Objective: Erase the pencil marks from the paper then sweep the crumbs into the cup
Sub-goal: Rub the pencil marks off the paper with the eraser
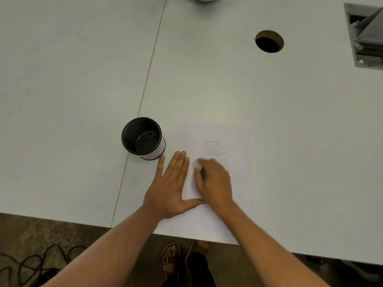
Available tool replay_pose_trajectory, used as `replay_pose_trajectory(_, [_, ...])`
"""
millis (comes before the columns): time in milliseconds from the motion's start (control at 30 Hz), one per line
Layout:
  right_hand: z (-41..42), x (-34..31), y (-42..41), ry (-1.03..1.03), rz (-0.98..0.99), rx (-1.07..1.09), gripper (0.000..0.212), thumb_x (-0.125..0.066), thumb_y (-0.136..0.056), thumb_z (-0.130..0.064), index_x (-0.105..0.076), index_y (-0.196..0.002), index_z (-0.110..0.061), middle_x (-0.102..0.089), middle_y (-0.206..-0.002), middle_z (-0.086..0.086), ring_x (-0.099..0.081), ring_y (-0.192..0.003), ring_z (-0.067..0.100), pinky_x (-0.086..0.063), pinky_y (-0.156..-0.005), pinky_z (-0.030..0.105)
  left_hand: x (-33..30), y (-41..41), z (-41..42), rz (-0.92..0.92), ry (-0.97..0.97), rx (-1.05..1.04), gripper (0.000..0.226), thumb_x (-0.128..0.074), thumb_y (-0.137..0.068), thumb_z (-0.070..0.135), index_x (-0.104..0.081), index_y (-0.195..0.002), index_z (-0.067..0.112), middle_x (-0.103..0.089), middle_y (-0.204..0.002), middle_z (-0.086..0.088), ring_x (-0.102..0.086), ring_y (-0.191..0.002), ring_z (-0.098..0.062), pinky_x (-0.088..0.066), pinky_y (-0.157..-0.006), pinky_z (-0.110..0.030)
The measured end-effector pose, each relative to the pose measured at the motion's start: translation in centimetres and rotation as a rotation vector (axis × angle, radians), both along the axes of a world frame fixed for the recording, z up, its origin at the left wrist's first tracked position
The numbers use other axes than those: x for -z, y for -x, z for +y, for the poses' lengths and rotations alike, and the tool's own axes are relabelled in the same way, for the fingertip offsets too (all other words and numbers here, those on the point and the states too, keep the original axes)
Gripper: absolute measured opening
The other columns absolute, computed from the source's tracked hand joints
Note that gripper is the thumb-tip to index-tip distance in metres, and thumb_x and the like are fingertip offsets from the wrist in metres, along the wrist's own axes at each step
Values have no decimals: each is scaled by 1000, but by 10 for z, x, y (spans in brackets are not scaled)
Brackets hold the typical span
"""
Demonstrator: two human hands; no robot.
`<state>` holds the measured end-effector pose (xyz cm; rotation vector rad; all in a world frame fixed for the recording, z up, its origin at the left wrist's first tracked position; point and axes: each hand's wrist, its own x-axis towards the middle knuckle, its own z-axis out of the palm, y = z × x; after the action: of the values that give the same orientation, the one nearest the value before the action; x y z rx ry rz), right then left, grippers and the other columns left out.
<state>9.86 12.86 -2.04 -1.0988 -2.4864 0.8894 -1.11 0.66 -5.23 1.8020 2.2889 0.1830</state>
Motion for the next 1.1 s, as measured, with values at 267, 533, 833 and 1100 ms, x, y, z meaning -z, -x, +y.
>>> replay_pose_trajectory(267, [47,1,18,-38,-44,97,17,-58,-89,-23,-68,-98,-13,-68,-89,4,-62,-78,20,-43,-65,25,-1,0,1,20,21,-4,115,-29,-87,87,-13,-159,-1,-5,-170,-16,-2,-158,-28,-12,-122,-65])
replay_pose_trajectory(533, [1,-1,-7,-48,-19,-6,13,-62,-88,-16,-68,-98,-13,-66,-82,2,-60,-72,16,-41,-62,21,0,-1,1,18,-22,4,114,-29,-87,87,-20,-158,-2,-12,-168,-17,-8,-157,-29,-13,-122,-65])
replay_pose_trajectory(833, [69,0,34,-51,-31,105,16,-57,-89,-19,-69,-95,-10,-68,-87,6,-62,-76,21,-45,-63,27,-1,-1,1,15,35,-13,115,-27,-87,88,-11,-159,0,-4,-170,-15,0,-158,-27,-12,-122,-64])
replay_pose_trajectory(1100, [-4,1,-8,-20,-6,-85,17,-63,-87,-19,-69,-101,-12,-68,-83,2,-62,-73,16,-46,-61,24,1,0,1,-2,-15,5,113,-28,-88,87,-18,-158,-1,-9,-169,-16,-5,-157,-28,-12,-122,-64])
